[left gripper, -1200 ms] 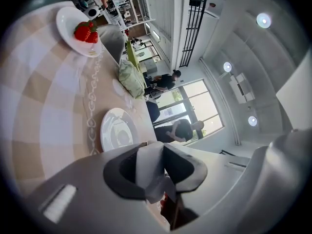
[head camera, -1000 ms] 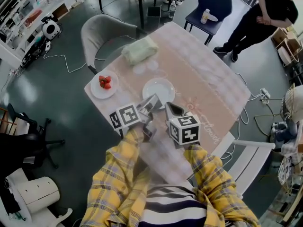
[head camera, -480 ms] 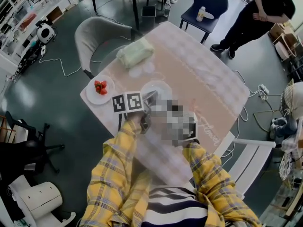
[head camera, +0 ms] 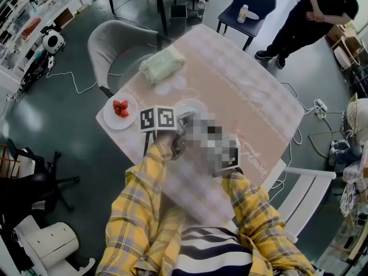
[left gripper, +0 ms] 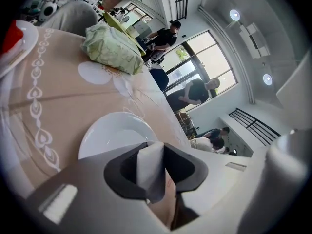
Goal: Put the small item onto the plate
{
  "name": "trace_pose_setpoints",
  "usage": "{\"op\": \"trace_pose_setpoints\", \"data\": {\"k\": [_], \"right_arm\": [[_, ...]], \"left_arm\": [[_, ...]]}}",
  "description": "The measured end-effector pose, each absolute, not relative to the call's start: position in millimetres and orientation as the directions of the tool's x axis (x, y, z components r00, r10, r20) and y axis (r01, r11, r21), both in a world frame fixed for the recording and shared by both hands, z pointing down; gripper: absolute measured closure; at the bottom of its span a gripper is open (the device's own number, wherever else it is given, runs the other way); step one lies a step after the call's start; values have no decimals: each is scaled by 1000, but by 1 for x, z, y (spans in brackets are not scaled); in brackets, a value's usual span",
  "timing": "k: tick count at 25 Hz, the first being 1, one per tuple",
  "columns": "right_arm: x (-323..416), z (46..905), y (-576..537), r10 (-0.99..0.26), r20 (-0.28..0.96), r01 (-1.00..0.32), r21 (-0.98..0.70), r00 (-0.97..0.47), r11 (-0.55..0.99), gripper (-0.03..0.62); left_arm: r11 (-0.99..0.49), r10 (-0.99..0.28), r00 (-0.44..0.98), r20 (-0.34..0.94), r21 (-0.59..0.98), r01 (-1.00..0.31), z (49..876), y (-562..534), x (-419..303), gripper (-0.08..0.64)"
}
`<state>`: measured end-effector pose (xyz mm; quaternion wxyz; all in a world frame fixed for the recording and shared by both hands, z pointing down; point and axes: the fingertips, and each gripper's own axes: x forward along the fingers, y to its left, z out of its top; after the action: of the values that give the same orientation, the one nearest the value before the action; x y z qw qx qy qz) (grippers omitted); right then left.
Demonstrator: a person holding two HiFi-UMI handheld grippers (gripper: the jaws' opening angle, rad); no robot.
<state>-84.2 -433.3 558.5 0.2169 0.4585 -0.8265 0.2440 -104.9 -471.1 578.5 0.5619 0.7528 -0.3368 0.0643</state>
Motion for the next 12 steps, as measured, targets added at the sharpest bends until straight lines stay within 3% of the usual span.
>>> {"op": "trace_pose_setpoints", "data": {"k": [12], "right_arm": [[-89,555,-436,-646,584,-860,-213,-492,463,597]], "left_arm": [[-156,-453,717,530,744,-649,581,-477,-114,459]]}}
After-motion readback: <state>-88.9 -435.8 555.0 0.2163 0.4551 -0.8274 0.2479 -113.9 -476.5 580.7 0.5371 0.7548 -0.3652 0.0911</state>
